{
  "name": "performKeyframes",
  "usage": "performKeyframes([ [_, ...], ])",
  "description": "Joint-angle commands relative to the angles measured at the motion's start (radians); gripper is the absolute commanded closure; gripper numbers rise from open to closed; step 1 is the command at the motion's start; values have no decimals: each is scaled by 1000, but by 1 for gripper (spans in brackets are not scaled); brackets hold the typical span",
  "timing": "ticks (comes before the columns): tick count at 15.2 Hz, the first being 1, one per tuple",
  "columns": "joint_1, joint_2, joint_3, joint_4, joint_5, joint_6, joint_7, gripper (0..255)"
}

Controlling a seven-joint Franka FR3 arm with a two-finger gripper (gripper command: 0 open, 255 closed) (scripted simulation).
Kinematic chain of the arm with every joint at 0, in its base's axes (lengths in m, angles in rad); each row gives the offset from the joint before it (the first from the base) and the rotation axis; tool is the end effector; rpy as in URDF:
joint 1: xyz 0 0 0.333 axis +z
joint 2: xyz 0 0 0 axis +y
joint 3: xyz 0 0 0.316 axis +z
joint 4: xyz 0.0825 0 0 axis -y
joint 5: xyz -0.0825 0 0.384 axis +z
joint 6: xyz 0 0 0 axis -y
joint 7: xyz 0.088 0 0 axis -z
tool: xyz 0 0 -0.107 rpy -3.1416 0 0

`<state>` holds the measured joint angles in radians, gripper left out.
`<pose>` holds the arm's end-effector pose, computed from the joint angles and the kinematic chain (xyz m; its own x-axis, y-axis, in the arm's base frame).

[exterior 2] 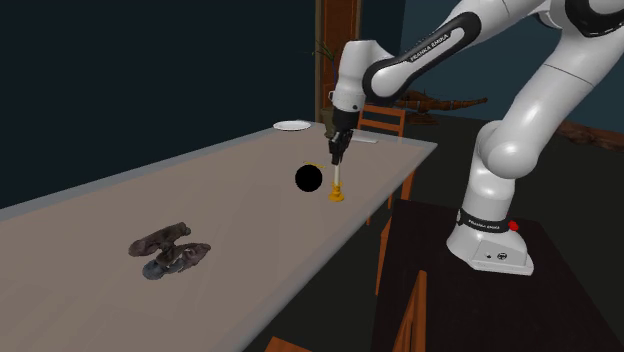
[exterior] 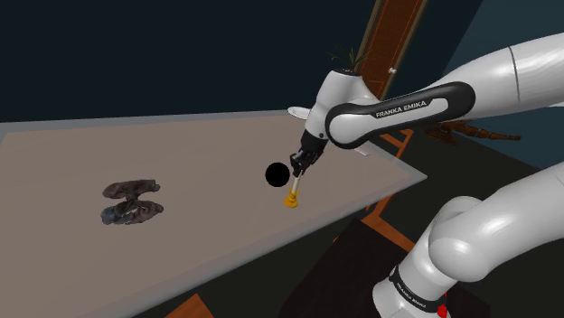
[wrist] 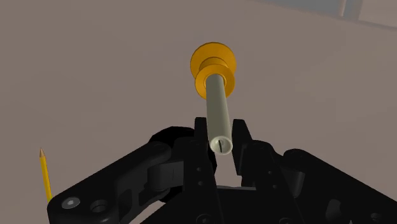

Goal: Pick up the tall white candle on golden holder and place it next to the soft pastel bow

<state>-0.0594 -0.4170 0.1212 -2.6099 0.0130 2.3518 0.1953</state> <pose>0.4109 0.0249 0.4057 0.9763 -0.1453 0.1603 -0.1484 -0.9889 0.0075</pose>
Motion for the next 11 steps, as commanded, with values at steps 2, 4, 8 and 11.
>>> performKeyframes([
  [2,1,-21,-3,24,2,-45,-3,255],
  [4,1,-34,-5,41,2,-76,-5,255],
  [8,2,-57,-8,79,3,-136,-8,255],
  [11,2,-71,-10,110,4,-181,-10,255],
])
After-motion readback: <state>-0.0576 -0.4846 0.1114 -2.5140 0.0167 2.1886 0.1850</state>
